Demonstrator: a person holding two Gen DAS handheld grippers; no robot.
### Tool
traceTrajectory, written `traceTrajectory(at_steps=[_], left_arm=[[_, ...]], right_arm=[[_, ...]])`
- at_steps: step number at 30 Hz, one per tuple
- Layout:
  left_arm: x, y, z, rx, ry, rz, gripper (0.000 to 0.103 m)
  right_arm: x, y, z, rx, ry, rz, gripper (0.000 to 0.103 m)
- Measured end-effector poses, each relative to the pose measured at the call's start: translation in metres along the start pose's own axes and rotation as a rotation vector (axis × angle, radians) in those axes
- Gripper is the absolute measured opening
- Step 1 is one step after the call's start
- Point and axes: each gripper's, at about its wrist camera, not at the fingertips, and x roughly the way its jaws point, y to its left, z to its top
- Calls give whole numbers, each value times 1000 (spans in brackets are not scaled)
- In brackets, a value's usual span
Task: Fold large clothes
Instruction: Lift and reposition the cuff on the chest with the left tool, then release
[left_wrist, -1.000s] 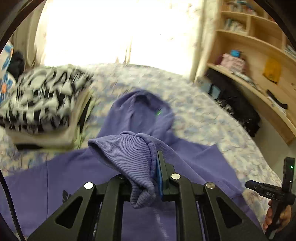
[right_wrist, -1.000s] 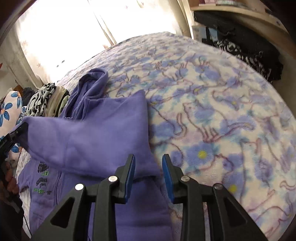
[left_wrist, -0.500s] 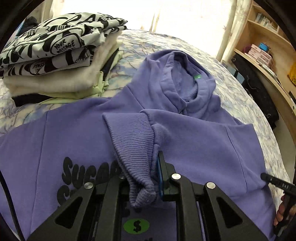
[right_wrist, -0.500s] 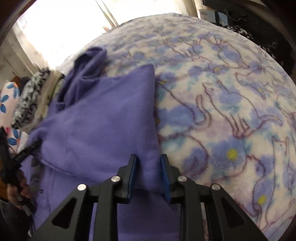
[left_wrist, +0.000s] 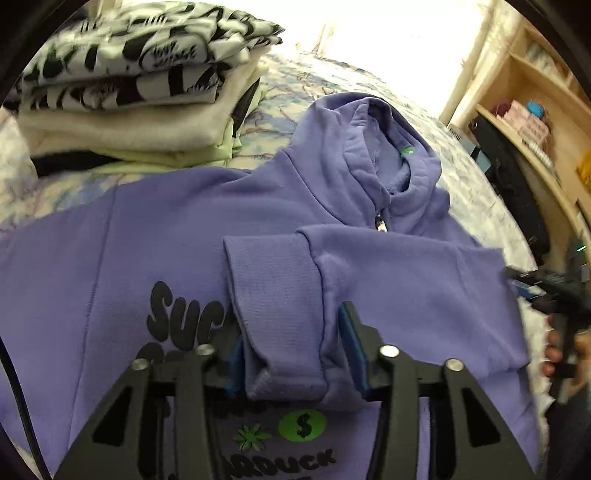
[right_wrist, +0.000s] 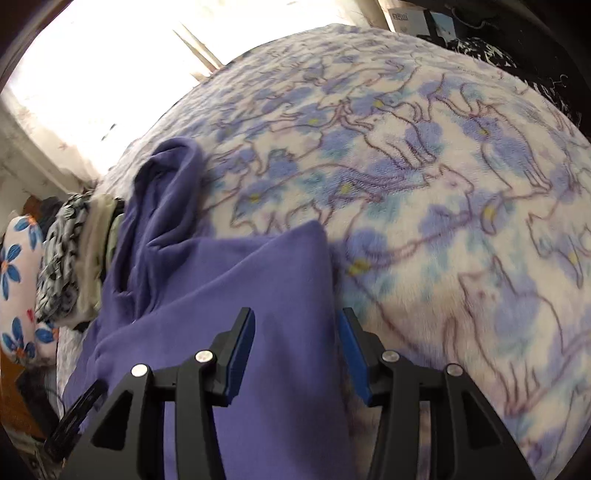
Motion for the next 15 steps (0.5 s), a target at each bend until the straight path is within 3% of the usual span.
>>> traceTrajectory(at_steps=[2, 4, 5, 6, 10, 12, 15], left_arm=[[4, 4, 6, -21, 9, -8, 46], [8, 0, 12, 4, 7, 5, 34], [9, -4, 12, 36, 1, 20, 23], [11, -9, 12, 67, 1, 44, 23], [18, -14, 8, 91, 8, 104, 26], [9, -18, 7, 119, -2, 150, 38], [-19, -23, 5, 152, -80, 229, 43]], right_arm=[[13, -2, 1, 23, 16, -2, 47], [13, 5, 3, -25, -19, -19, 23], [12, 9, 2, -44, -45, -46, 23], [15, 9, 1, -45, -52, -68, 23], [19, 13, -1, -66, -44, -135, 29], [6, 19, -5, -68, -51, -189, 33], [-23, 37, -24, -143, -133, -275, 33]])
